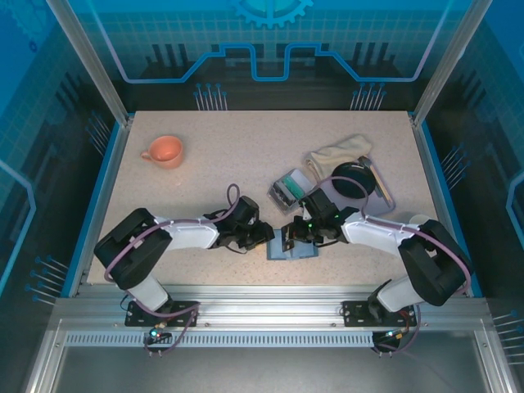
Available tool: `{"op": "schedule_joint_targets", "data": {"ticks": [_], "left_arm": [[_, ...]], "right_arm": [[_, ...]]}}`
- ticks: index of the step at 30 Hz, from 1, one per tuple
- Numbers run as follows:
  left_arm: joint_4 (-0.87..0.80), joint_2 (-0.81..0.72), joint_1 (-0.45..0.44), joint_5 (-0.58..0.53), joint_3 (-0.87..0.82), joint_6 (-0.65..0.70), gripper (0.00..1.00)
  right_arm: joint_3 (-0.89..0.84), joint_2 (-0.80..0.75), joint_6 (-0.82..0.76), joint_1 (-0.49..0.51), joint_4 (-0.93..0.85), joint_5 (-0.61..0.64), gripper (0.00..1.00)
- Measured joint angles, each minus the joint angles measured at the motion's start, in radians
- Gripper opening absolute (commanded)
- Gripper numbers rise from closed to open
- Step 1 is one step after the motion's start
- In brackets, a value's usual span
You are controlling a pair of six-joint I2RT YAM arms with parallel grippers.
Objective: Put the credit cards into the card holder
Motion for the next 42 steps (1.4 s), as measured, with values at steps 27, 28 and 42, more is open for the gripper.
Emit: {"op": "schedule_joint_targets", "data": {"ticks": [27,28,42], "left_arm": [[-0.160,0.039,-0.003,0.008,0.106,0.071,0.40],[-0.163,0.038,-0.006,0.005,0.108,0.074,0.42],[-0.322,0.083,-0.049,-0.040,0.214,0.106,0.34]], "right_arm": [[-0.085,-0.061,0.003,-0.059,0.043,-0.067,0.00],[-0.084,-0.060,0.003,-0.059,0.043,-0.066,0.00],[-0.084,-0.056,0.003,-0.059,0.043,-0.063,0.00]]}}
